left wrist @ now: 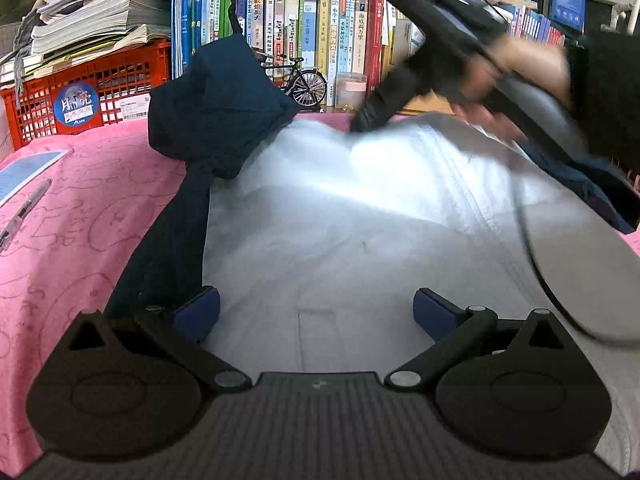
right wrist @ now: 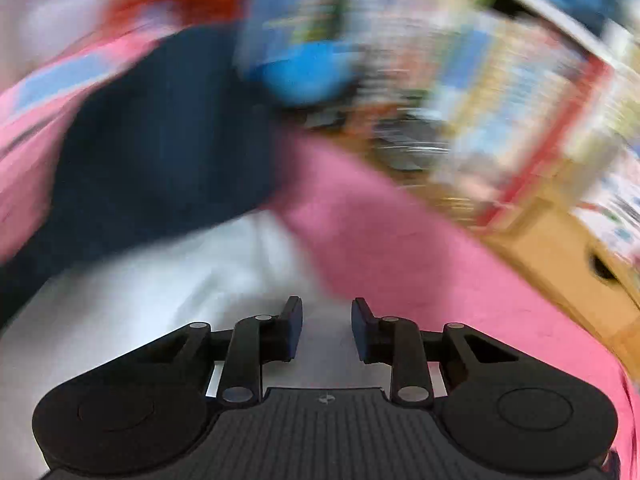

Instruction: Fold clothes

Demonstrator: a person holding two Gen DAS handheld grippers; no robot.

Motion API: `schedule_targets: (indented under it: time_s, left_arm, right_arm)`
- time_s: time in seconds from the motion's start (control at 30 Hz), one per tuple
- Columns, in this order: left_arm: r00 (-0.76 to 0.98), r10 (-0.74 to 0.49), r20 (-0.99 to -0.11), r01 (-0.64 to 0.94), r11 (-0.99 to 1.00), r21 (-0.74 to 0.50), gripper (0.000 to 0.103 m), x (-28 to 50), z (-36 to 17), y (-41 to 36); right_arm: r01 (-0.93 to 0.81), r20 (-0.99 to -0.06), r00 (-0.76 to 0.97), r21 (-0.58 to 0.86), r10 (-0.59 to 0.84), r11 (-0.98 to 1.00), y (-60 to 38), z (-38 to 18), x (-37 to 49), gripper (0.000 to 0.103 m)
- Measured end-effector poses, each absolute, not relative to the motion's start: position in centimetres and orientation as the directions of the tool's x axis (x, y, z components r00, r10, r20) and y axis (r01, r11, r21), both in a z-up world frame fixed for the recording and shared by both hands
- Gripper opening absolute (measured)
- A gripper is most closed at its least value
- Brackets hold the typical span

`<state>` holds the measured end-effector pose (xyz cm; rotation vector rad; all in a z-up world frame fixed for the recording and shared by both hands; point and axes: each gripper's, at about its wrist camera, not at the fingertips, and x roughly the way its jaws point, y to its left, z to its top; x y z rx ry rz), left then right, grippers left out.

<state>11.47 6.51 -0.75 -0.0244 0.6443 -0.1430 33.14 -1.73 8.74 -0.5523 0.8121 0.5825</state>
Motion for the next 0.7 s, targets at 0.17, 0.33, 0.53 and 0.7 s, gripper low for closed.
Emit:
schedule_targets:
  time_s: [0.17,0.33,0.53,0.7]
  left_arm:
    - [0.79,-0.137,-0.598,0.125,0.99,-0.062,0.103,11.4,-0.8,6.4]
    - [0.789,-0.132,-0.6,0.124,0.991,-0.055,0.103,11.5,-0.8,6.2]
    - [0.789,-0.131,-0.6,0.125,0.991,-0.052,0.103,11.3,-0.9,6.0]
    - [0.789,-0.131,-0.6,0.125,0.991,-0.053,0.103,11.3,-0.9,6.0]
  right_arm:
    - [-0.792,-0.776,0.474,-0.17,0.417,0.586,-3.3,10.3,28.7,0.012]
    - [-0.892,-0.748,0.369,-0.119,0.551,0.435,-5.0,11.8,24.3,0.088]
    - [-0.509,-0.745,0.584,-0.027,0.322,0.86,-8.3,11.5,37.3,0.093]
    - [-0.548,-0.866,0.372,0.086,0.334,0.832,-6.3,7.1,38.9,0.098]
